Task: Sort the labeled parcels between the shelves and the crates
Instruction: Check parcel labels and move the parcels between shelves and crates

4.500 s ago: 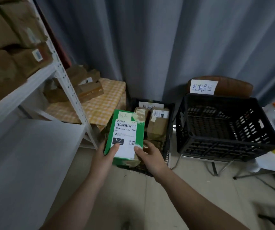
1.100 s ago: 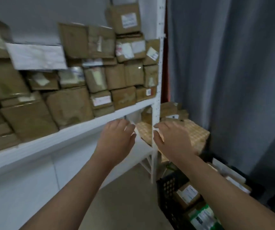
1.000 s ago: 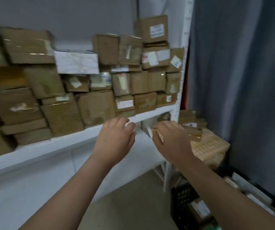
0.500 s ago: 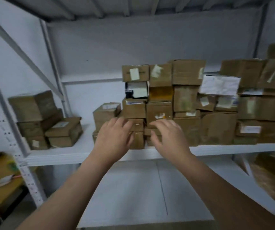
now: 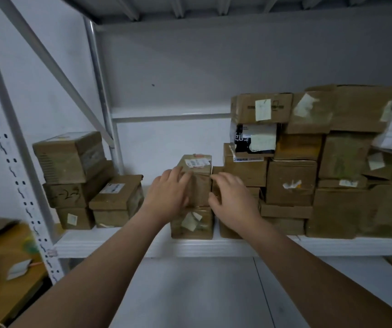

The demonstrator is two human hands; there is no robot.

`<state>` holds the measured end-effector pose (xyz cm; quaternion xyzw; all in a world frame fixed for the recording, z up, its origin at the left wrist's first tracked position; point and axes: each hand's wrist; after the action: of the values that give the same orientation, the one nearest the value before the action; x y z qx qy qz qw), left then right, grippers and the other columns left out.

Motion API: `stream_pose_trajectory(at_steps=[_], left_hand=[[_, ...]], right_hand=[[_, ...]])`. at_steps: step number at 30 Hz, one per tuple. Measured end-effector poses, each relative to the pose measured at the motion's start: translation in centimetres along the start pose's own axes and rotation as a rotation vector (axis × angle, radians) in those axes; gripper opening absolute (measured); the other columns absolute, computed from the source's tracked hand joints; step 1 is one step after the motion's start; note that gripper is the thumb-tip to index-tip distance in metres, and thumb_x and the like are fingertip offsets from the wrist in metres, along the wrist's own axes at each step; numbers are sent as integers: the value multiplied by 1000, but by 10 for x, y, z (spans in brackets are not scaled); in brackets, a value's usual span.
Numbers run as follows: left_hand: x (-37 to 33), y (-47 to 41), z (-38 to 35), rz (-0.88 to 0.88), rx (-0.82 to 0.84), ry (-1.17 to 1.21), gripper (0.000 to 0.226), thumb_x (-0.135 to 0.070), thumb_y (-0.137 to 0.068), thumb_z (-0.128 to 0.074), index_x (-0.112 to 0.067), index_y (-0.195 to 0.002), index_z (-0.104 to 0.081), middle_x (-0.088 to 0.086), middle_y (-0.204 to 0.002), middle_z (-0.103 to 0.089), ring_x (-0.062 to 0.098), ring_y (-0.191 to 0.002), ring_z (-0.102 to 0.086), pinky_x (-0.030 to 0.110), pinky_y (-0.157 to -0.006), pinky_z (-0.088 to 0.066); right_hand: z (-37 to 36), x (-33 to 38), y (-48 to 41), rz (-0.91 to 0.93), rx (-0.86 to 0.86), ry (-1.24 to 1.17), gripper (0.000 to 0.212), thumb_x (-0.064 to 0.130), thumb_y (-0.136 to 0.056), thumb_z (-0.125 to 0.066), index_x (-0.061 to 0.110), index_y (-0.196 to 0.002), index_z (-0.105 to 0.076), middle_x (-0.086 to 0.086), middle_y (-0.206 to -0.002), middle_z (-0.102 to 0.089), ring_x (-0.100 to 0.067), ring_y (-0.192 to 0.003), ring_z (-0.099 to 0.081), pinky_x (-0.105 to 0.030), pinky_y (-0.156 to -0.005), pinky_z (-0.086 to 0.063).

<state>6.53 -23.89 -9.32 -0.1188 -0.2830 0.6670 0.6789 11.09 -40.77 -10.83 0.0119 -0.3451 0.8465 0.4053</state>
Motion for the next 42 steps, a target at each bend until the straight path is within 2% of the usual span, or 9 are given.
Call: stream_pose_trajectory(at_steps=[7, 15, 19, 22, 26, 31, 35, 39, 42], left_hand=[[27, -30, -42, 35, 105, 217, 67, -34, -93, -53, -24, -150, -18, 5, -153, -24, 27, -131, -37, 37, -99, -38], [25, 15, -71, 100, -262, 688, 48, -20, -89, -61, -18, -135, -46, 9, -144, -33, 23, -116, -51, 30, -87, -50], [29, 24, -71, 177, -331, 1093, 35, -35, -88, -58, -22, -120, -49, 0, -144, -26, -8, -118, -42, 11, -89, -45], [41, 24, -70, 238, -300, 1319, 52, -45, -84, -64, -24, -125, -40, 0, -142, -32, 7, -128, -40, 28, -100, -46], [64, 20, -62, 265, -269, 1309, 75, -59, -66, -66, -42, -128, -26, -10, -133, -24, 5, -123, -34, 4, -90, -31], [111, 11, -58, 310, -258, 1245, 72, -44, -67, -78, -43, -120, -30, -15, -124, -19, 8, -121, -30, 21, -97, -32], [149, 8, -46, 239, -242, 1302, 53, -17, -77, -73, -36, -116, -43, -2, -125, -28, 4, -113, -40, 24, -102, -37], [176, 16, -35, 25, -147, 1291, 51, -30, -60, -67, -36, -108, -54, 4, -129, -33, -12, -116, -34, 5, -97, -30], [186, 23, -34, -75, -106, 1273, 56, -41, -54, -62, -35, -109, -56, 1, -134, -30, -9, -126, -29, 12, -105, -29]], right_hand=[[-32, 1, -32, -74, -6, -190, 52, 28, -95, -49, 16, -144, -36, 0, -146, -39, -16, -131, -38, -29, -104, -32], [-58, 23, -34, -204, -205, -445, 38, 37, -98, -46, 18, -130, -52, 3, -118, -62, -13, -105, -59, -21, -79, -43], [-66, 41, -35, -273, -235, -620, 38, 33, -97, -49, 19, -132, -50, 3, -124, -58, -12, -113, -56, -28, -90, -50], [-72, 58, -34, -269, -229, -748, 39, 27, -99, -46, 24, -137, -44, 3, -131, -53, -11, -121, -50, -41, -100, -47], [-81, 88, -29, -185, -294, -861, 43, 36, -97, -29, 26, -136, -46, 7, -138, -47, -2, -129, -41, -33, -110, -36], [-93, 115, -32, -76, -244, -865, 48, 36, -97, -23, 19, -132, -51, 11, -137, -47, 5, -128, -40, -14, -104, -34], [-84, 114, -48, -130, -303, -741, 38, 39, -94, -51, 41, -130, -41, 10, -132, -43, -6, -121, -45, -17, -88, -48], [-68, 105, -62, -309, -427, -735, 68, 70, -79, -52, 51, -138, -25, 18, -148, -14, -14, -135, -24, -35, -102, -39], [-68, 100, -68, -484, -349, -922, 84, 88, -64, -41, 43, -136, -40, 1, -147, -38, -20, -131, -41, -51, -105, -38]])
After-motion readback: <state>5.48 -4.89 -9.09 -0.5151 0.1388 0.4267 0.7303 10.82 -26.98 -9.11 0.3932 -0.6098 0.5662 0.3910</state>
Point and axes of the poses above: each hand's wrist, its own y-axis away from the middle knuckle, its own z-axis out of the back of the hand, x = y × z
